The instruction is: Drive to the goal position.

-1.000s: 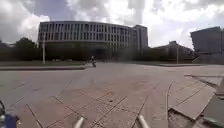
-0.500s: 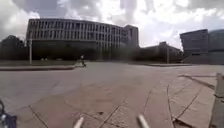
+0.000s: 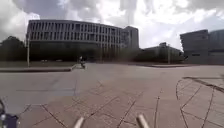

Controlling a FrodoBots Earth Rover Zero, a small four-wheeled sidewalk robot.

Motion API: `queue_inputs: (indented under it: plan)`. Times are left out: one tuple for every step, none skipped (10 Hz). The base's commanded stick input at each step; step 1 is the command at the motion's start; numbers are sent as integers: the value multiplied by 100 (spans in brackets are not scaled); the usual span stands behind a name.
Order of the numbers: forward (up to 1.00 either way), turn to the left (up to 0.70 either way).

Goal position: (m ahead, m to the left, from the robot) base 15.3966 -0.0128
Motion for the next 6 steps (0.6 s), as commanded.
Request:
queue_inputs:
  plan:
    - [69,0]
    - [69,0]
    - [69,0]
    - [69,0]
    - [69,0]
    - [69,0]
